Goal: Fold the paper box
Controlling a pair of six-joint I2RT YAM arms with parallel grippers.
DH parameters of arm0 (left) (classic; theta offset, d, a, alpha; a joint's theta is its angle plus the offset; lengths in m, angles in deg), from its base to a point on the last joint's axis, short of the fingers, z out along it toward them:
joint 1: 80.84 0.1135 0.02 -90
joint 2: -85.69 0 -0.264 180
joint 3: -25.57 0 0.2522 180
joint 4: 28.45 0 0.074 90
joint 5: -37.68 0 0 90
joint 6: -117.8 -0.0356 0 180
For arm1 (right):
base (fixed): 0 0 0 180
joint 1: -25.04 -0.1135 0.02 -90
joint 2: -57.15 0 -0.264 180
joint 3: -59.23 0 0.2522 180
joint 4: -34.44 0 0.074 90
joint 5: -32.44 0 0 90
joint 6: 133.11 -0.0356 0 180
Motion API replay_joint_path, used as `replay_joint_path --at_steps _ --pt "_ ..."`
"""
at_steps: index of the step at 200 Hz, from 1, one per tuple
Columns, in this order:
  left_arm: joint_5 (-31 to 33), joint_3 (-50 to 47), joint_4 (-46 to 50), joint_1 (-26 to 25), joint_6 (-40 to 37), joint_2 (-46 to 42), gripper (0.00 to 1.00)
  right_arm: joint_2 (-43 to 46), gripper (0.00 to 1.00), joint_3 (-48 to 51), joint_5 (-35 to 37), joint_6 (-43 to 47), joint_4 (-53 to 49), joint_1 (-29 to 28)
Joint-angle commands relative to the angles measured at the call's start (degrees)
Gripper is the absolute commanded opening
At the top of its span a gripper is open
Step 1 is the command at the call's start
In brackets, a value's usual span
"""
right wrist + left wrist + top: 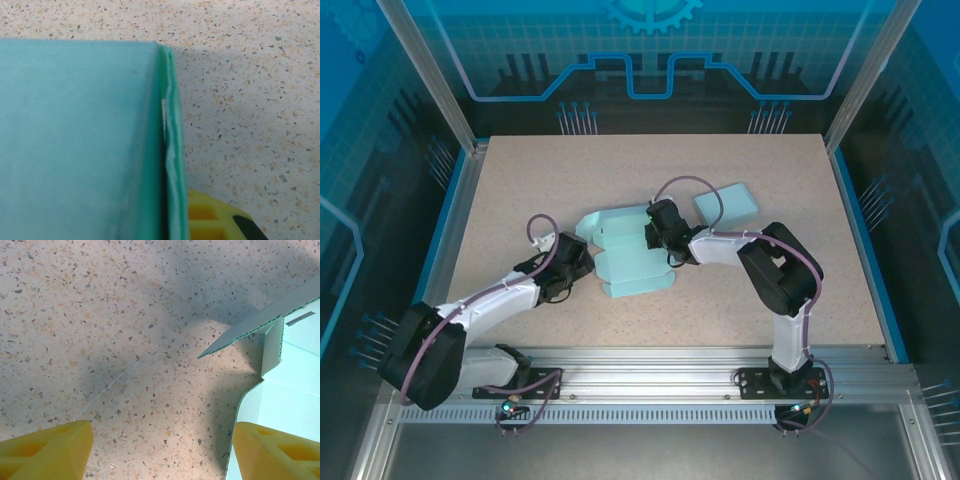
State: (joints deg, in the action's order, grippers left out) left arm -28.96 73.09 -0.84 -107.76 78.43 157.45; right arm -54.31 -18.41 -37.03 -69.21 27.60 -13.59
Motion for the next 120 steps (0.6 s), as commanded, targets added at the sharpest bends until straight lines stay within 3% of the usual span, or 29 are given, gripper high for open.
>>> replay_joint_path --at_steps 1,32,74,90,120 --pt "0.71 0.78 0.6 -0.31 -1.13 -0.98 0.77 -2.4 0.03 0.11 -2.24 -0.93 -4.72 -1.03" --pt "1.96 2.81 1.61 1.84 -6.19 -7.12 0.77 -2.07 0.03 0.33 -2.15 -0.68 -4.76 -1.07" --pt "-0.46 3.48 -0.64 13.81 -11.8 -15.97 0.56 -2.01 0.03 0.38 -2.41 -0.79 -4.37 -1.05" --pt "-0.19 4.14 -1.42 17.24 -13.96 -15.47 0.52 -2.12 0.03 0.29 -2.6 -0.7 -4.37 -1.01" --pt "-6.96 6.35 -6.17 21.35 -18.68 -7.73 0.5 -2.27 0.03 0.16 -2.85 -0.59 -4.29 -1.09"
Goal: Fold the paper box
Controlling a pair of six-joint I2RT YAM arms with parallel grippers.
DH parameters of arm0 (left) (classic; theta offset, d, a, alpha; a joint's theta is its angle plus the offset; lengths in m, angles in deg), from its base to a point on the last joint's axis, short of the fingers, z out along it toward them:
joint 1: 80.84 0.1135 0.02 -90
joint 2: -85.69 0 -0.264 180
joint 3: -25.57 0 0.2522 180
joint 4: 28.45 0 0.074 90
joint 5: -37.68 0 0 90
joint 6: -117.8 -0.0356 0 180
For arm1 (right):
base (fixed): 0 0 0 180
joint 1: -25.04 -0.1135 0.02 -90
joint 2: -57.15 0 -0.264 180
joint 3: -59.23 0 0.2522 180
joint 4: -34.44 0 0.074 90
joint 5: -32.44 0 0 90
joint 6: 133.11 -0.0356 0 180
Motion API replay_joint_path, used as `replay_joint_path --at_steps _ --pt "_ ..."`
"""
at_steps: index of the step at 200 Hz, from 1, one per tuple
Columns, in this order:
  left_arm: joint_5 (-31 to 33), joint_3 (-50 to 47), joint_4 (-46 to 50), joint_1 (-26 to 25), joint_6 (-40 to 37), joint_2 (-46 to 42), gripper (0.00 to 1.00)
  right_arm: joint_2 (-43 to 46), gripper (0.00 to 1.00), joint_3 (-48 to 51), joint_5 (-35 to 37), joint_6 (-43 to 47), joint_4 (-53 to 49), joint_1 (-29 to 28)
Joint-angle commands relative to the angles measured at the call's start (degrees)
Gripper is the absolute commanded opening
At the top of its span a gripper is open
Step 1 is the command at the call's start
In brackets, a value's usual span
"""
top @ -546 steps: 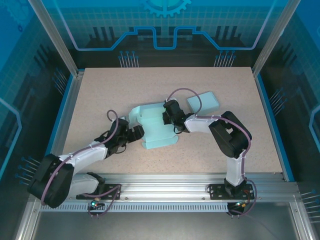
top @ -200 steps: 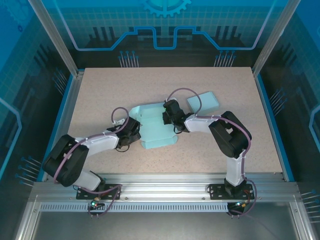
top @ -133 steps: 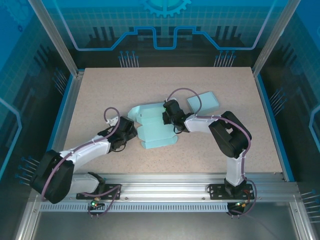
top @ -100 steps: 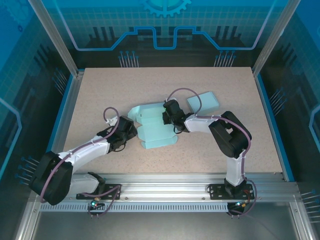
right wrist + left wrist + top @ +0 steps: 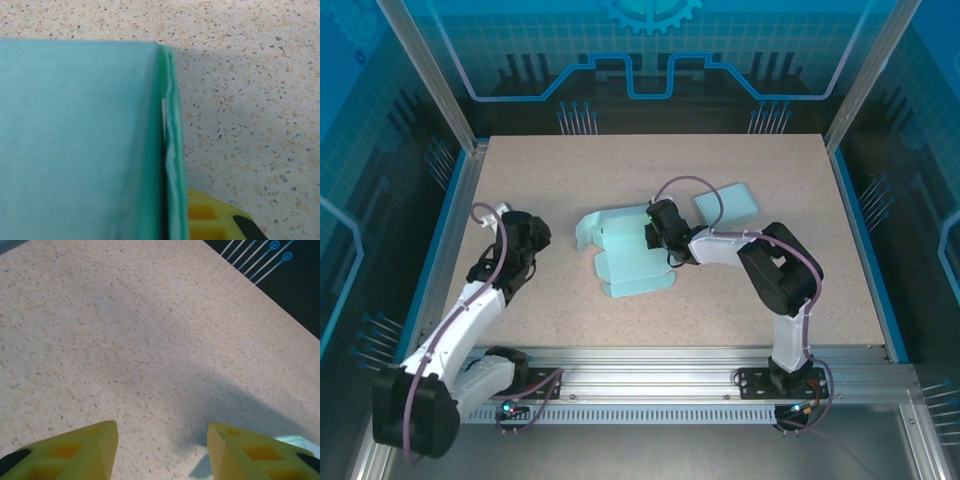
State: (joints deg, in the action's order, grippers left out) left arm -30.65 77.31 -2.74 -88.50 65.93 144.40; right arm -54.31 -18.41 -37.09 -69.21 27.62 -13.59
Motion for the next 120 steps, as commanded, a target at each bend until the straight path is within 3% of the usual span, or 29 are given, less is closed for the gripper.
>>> replay_joint_path --at_steps 1,49,83,120 --pt "-5.56 2.16 -4.55 2.15 -6.33 5.73 0.5 -2.32 0.03 0.11 -2.8 -0.56 -4.31 -1.09" --pt "-16.41 6.72 -18.55 3.28 -11.15 22.65 0.5 -2.62 0.03 0.07 -3.22 -0.74 -4.3 -1.03" --pt "-23.81 11.63 -20.73 3.18 -12.28 31.47 0.52 -2.91 0.03 -0.41 -3.29 -0.7 -4.56 -1.07" --pt "-31.19 13.14 -20.77 1.91 -10.9 34.36 0.51 -2.98 0.03 -0.63 -2.84 -0.57 -4.74 -1.04"
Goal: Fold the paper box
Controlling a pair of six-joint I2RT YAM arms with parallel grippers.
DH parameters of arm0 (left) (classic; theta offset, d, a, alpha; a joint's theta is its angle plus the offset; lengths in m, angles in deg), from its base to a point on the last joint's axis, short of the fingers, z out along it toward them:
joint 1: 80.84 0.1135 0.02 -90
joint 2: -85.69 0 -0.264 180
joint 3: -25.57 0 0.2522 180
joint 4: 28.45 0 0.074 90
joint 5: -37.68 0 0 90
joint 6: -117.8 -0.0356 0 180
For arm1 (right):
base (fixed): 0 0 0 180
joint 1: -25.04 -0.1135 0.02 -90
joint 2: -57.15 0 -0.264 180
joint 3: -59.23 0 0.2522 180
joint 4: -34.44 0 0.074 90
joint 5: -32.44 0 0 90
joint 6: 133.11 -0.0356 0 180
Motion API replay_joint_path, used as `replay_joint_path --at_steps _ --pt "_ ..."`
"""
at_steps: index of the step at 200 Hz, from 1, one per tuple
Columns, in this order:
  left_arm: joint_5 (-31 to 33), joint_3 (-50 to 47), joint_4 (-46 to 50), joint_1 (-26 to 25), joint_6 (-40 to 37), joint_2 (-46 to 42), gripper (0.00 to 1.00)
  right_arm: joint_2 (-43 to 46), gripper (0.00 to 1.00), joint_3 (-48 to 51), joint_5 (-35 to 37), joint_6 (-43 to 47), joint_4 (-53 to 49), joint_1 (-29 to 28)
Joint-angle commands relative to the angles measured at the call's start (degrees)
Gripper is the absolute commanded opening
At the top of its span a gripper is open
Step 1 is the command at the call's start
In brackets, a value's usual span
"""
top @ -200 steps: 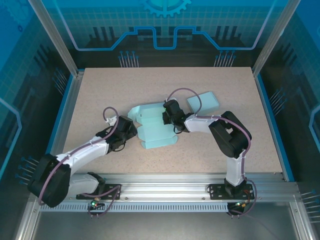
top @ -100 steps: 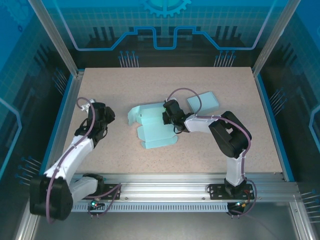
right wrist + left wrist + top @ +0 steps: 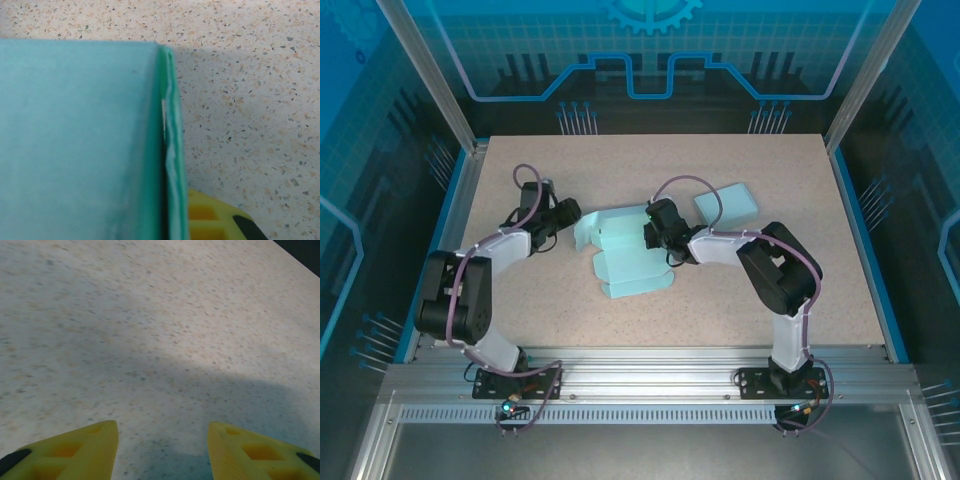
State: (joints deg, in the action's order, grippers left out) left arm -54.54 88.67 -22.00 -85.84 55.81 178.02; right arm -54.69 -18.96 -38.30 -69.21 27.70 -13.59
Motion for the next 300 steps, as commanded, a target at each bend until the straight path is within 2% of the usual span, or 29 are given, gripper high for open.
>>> replay_joint_path --at_steps 1,72,105,164,203,228,263,300 --pt "-7.33 1.79 -1.41 -0.74 -0.77 0.74 0.51 -2.6 0.03 -0.09 -1.62 -0.55 -4.83 -1.07" --pt "-8.89 2.18 5.4 -3.31 3.66 -2.72 0.52 -3.05 0.03 -0.27 -1.51 -0.43 -4.83 -1.01" --pt "-9.96 1.0 5.24 -3.62 6.08 -4.02 0.53 -3.23 0.03 -0.35 -1.42 -0.35 -4.9 -1.05" --pt "-8.21 -3.36 6.81 -3.62 7.62 -9.43 0.5 -3.17 0.03 -0.35 -1.34 -0.43 -5.09 -1.0" --pt "-4.27 -6.81 8.29 -2.71 7.82 -13.66 0.47 -3.07 0.03 -0.28 -1.51 -0.44 -5.18 -1.06" --pt "2.03 -8.21 9.96 -1.06 7.79 -17.17 0.47 -2.8 0.03 -0.31 -1.69 -0.43 -5.4 -1.03" --pt "7.22 -8.92 11.6 1.26 6.43 -22.17 0.55 -2.51 0.03 -0.51 -1.6 -0.24 -5.57 -1.02" --pt "9.67 -8.23 13.2 2.56 3.86 -23.1 0.55 -2.86 0.03 -0.97 -1.94 -0.21 -5.69 -1.09"
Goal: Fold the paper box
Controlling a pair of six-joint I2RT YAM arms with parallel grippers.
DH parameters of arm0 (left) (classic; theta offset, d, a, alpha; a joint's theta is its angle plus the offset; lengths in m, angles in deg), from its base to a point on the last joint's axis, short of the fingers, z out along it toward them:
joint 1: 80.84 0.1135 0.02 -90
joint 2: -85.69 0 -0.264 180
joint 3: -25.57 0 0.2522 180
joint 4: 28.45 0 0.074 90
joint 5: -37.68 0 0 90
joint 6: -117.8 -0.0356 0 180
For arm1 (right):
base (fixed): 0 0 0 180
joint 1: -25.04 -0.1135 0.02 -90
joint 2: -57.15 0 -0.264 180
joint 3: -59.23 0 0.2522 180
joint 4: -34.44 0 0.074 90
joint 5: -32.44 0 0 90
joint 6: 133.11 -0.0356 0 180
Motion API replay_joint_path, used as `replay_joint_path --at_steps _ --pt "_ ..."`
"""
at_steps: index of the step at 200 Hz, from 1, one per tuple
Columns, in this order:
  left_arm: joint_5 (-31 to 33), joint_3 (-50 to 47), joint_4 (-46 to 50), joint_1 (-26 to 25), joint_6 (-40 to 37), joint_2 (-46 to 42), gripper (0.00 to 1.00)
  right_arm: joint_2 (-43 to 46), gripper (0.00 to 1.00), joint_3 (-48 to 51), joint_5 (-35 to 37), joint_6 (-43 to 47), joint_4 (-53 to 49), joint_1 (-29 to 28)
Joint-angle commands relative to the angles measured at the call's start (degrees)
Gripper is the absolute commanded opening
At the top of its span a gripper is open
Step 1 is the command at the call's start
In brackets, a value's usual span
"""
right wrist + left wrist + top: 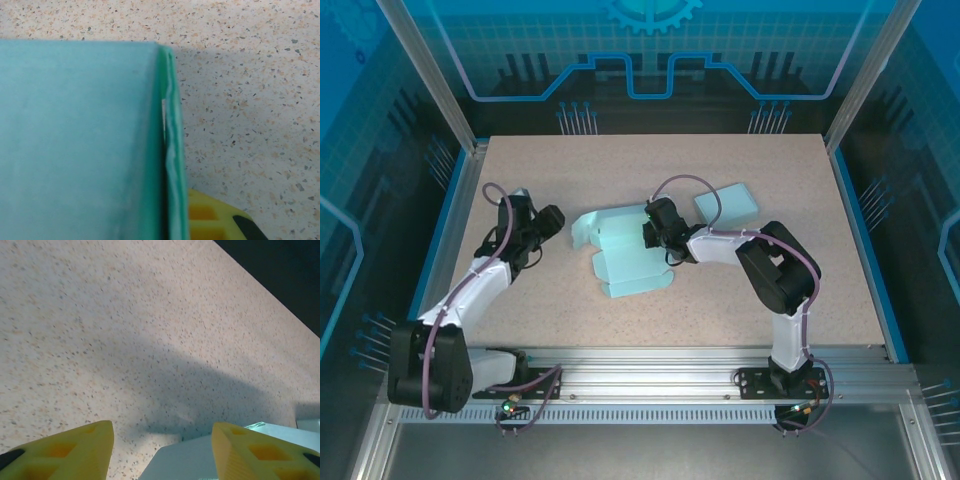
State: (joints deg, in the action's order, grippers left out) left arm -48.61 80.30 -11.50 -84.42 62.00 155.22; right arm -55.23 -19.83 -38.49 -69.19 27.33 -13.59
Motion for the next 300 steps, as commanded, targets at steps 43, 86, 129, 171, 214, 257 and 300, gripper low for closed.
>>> replay_joint_path --at_steps 43,86,129,171,214,257,300 --pt "-0.9 1.67 -0.26 1.39 -4.97 9.49 0.49 -2.33 0.03 -0.03 -1.73 -0.22 -5.19 -1.18" --pt "-6.59 2.56 -4.63 -0.31 -5.91 16.69 0.48 -2.23 0.03 0.17 -1.32 -0.32 -5.16 -1.18" --pt "-8.86 4.95 -6.18 -4.98 -8.9 18.4 0.48 -2.24 0.03 0.08 -1.05 -0.23 -5.16 -1.17" --pt "-9.6 6.71 -4.17 -8.51 -10.26 17.88 0.48 -2.01 0.03 0.26 -0.75 -0.25 -5.11 -1.18" --pt "-9.63 5.95 -3.57 -9.64 -11.19 17.38 0.48 -2.09 0.03 0.52 -0.77 -0.3 -4.89 -1.12" --pt "-10.1 4.89 -4.55 -11.66 -14.71 18.23 0.5 -2.14 0.03 0.26 -0.9 -0.21 -5.16 -1.14" --pt "-10.35 2.8 -3.89 -12.16 -15.58 16.78 0.51 -1.88 0.03 0.44 -0.61 -0.22 -5.16 -1.18"
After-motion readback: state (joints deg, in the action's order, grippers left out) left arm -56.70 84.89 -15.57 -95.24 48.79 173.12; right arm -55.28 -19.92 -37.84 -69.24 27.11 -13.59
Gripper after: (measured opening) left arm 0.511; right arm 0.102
